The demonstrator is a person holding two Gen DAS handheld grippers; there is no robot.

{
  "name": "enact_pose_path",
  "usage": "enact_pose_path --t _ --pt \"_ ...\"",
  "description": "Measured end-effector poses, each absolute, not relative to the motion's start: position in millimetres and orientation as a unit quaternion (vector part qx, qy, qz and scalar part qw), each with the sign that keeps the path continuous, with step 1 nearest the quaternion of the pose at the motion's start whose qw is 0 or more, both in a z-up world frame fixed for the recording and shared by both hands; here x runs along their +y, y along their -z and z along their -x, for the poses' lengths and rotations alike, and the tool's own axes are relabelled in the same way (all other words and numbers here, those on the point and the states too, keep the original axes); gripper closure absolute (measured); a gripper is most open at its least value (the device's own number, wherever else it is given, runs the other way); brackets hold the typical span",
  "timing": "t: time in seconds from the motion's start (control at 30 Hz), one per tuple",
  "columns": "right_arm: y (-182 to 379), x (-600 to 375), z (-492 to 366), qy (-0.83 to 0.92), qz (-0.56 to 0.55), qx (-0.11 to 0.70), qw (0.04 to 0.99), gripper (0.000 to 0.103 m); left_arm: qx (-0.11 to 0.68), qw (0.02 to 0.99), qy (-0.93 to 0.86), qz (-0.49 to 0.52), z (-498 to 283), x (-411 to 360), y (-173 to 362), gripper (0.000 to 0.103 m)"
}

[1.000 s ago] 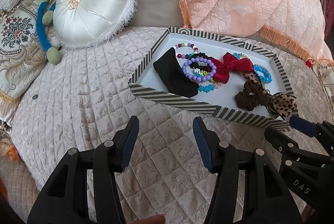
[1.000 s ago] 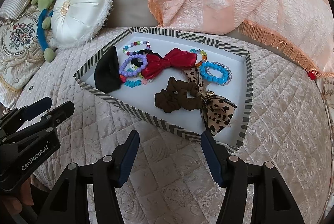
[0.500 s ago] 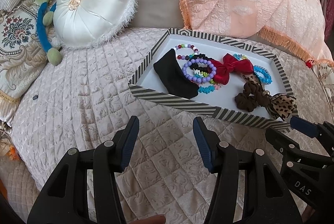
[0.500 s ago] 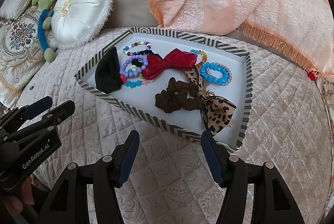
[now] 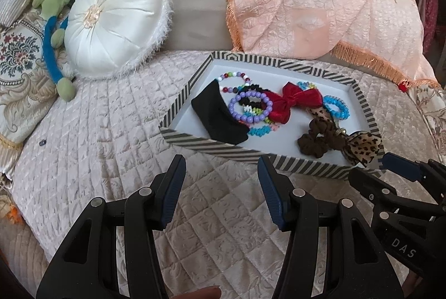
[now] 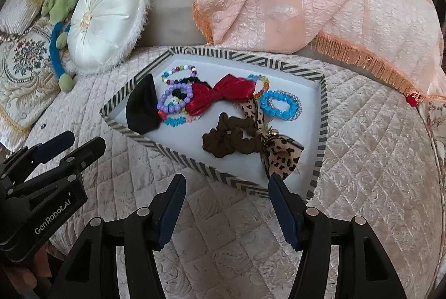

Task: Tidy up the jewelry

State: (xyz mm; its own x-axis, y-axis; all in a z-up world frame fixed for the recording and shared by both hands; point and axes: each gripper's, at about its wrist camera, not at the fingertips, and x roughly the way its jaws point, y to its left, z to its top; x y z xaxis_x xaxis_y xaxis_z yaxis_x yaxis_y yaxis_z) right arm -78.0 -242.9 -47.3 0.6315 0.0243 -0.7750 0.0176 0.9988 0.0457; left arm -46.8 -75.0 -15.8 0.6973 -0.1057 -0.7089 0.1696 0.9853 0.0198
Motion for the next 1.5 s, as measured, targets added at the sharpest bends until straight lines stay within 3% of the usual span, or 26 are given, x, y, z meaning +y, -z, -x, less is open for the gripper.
enact_pose_path --t 1.5 --pt "40.2 -245.4 80.0 -0.004 -0.031 0.41 0.912 0.039 0.368 0.925 0.086 -0.049 46.1 -82.4 13.4 0.05"
